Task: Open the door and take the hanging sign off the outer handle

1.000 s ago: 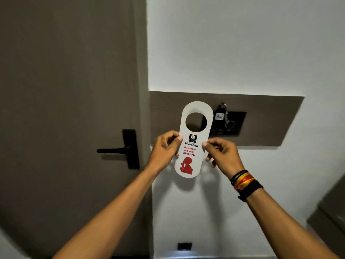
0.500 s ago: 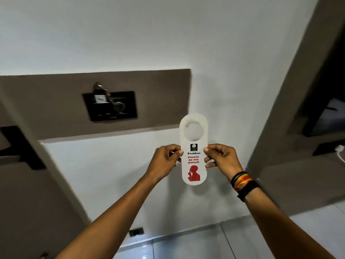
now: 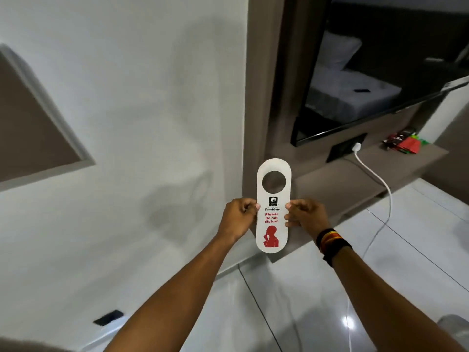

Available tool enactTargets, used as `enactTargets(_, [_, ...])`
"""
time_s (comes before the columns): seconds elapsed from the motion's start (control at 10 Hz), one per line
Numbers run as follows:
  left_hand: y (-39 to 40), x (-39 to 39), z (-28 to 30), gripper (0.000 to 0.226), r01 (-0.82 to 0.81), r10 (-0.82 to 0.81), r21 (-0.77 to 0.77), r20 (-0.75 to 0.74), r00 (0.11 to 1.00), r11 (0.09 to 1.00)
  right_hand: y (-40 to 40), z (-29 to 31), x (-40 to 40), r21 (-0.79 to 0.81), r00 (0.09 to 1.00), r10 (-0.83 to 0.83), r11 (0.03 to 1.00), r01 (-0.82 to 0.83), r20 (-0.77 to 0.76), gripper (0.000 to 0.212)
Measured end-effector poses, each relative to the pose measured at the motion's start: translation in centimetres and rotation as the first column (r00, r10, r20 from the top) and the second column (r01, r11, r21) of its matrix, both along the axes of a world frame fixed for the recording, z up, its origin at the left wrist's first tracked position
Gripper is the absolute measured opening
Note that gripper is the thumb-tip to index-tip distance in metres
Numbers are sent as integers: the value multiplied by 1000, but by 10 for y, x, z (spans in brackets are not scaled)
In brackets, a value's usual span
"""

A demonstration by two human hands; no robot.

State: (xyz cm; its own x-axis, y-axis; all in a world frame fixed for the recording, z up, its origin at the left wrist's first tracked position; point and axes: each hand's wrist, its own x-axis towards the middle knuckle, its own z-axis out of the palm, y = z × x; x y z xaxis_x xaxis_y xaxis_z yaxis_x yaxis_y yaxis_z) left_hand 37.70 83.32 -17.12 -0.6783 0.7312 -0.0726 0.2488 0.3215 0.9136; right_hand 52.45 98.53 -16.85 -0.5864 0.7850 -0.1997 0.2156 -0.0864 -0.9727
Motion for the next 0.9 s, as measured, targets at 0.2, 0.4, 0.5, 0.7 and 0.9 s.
enactTargets(0.2, [79,7,-45,21,-63,75,-114,99,992,991,62,-48,-12,-109,982,-115,985,132,151,14])
enactTargets(0.4, [123,-3,-95,26,-98,149,-204,255,956,974,102,-105,-41,-225,931,-224,929,293,288,13])
enactTargets(0.5, [131,-7,-114,26,-118,185,-232,294,938,966,110,-125,-49,-266,915,-214,912,312,342,3])
enactTargets(0.7, [138,-5,-123,27,-150,210,-199,329,921,968,118,-140,-54,-289,913,-250,893,346,321,11])
enactTargets(0.9, [125,5,-119,53,-11,-79,-266,-322,943,964,76,-115,-60,486,902,-302,865,123,308,23])
